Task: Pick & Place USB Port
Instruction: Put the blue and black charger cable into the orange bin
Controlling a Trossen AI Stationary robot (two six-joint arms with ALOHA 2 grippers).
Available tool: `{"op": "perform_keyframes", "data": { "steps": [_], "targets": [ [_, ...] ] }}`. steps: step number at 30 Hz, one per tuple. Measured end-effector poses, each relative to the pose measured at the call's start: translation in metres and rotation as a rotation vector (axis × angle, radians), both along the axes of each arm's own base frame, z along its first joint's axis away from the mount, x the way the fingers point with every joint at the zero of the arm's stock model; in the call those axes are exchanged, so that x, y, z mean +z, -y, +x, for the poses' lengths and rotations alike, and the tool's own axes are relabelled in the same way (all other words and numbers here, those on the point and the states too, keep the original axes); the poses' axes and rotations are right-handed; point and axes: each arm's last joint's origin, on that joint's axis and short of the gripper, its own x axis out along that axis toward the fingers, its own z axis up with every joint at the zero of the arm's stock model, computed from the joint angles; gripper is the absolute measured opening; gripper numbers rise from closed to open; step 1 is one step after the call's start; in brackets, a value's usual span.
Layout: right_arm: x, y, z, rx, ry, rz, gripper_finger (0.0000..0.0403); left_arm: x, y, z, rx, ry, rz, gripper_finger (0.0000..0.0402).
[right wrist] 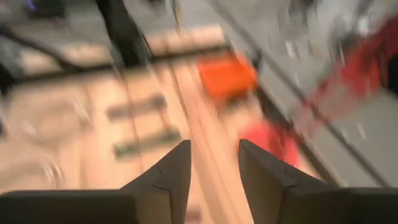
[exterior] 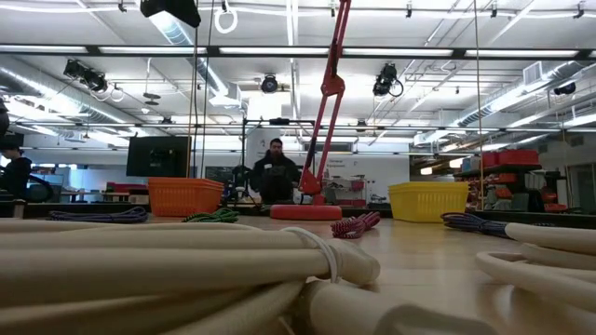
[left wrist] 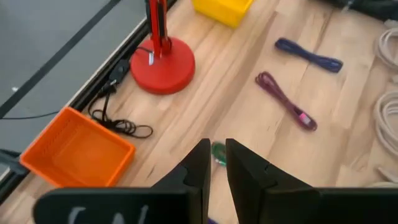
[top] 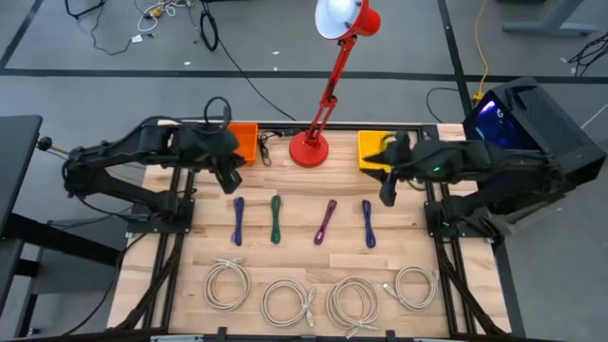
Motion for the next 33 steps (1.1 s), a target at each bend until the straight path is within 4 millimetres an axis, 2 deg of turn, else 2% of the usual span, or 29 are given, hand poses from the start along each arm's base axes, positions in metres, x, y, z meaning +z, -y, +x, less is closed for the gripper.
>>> {"op": "perform_keyframes", "data": {
  "steps": [6, 11, 17, 24, 29, 33],
  "targets": [
    [-0.051, 0.002, -0.003, -0.115, -0.236, 0.128, 0.0125, -0.001, 0.0, 0.002, 0.009, 0.003, -0.007, 0.0053],
    [-0.108, -0.001, -0.01, -0.191, -0.409, 0.298, 0.012, 0.001, 0.0, -0.001, 0.015, 0.01, -0.001, 0.0053],
    [-0.165, -0.006, -0.008, -0.163, -0.439, 0.509, 0.0119, 0.001, -0.001, -0.001, 0.016, 0.013, 0.011, 0.0053],
    [-0.201, -0.007, -0.006, -0.165, -0.341, 0.59, 0.0119, 0.002, -0.001, -0.001, 0.021, 0.011, 0.023, 0.0053],
    [-0.226, -0.007, -0.014, -0.187, -0.369, 0.62, 0.0119, 0.002, -0.001, -0.001, 0.021, 0.012, 0.023, 0.0053],
    [-0.235, -0.007, -0.018, -0.202, -0.379, 0.657, 0.0119, 0.002, -0.001, -0.001, 0.02, 0.013, 0.022, 0.0053]
  ]
}}
